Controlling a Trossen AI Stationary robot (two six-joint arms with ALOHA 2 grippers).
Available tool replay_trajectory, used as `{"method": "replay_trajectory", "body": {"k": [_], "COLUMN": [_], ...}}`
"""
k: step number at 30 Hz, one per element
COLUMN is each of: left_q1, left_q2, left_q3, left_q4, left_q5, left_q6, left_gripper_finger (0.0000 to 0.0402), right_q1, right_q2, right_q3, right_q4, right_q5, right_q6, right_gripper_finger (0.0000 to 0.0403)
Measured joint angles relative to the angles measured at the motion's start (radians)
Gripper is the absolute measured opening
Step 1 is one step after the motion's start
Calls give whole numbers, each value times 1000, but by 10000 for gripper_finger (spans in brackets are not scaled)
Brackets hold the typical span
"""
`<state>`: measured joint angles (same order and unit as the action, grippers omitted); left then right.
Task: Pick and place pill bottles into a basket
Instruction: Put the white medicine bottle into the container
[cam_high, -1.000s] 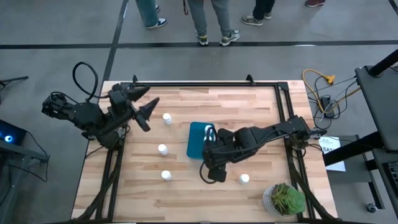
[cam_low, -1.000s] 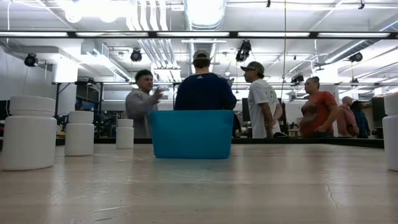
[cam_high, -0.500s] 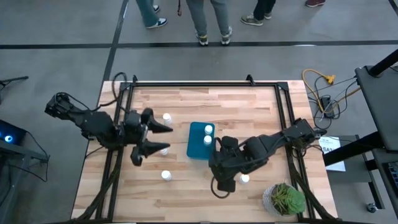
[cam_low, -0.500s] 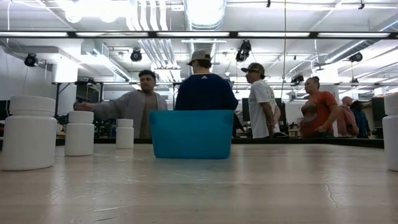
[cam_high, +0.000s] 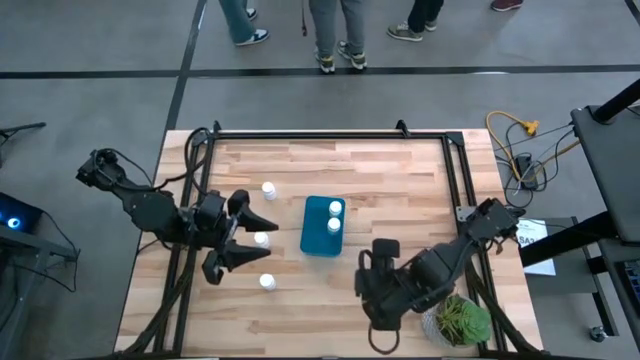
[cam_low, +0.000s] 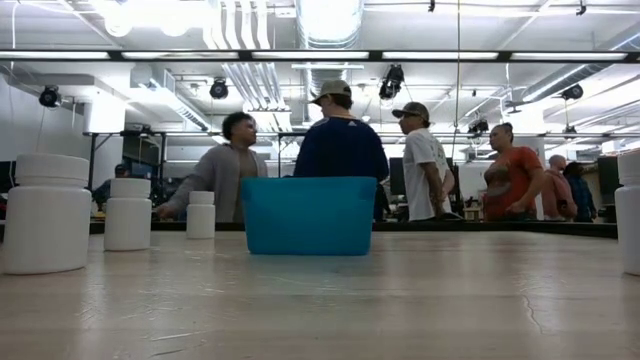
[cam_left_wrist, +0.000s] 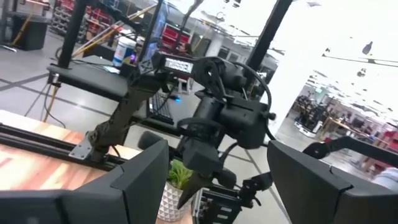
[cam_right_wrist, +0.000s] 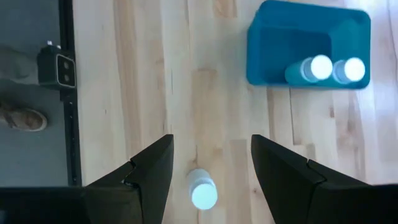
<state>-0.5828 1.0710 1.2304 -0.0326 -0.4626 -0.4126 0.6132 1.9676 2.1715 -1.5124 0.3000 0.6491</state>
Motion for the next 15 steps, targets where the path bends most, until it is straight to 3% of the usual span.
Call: {"method": "replay_trajectory", "body": {"k": [8, 15], "left_q1": [-2, -2], "left_q2": [2, 8], "left_q3": [0, 0], "left_q4": [-2, -11], "left_q5": [-11, -11], "left_q6": [1, 3], "left_gripper_finger": [256, 256], "right_q1": [51, 63], "right_q2": [-135, -333], "right_q3": [-255, -588], "right_q4": [65, 368], "right_q5": [38, 8], "right_q6": [141, 217], "right_gripper_finger": [206, 206]}}
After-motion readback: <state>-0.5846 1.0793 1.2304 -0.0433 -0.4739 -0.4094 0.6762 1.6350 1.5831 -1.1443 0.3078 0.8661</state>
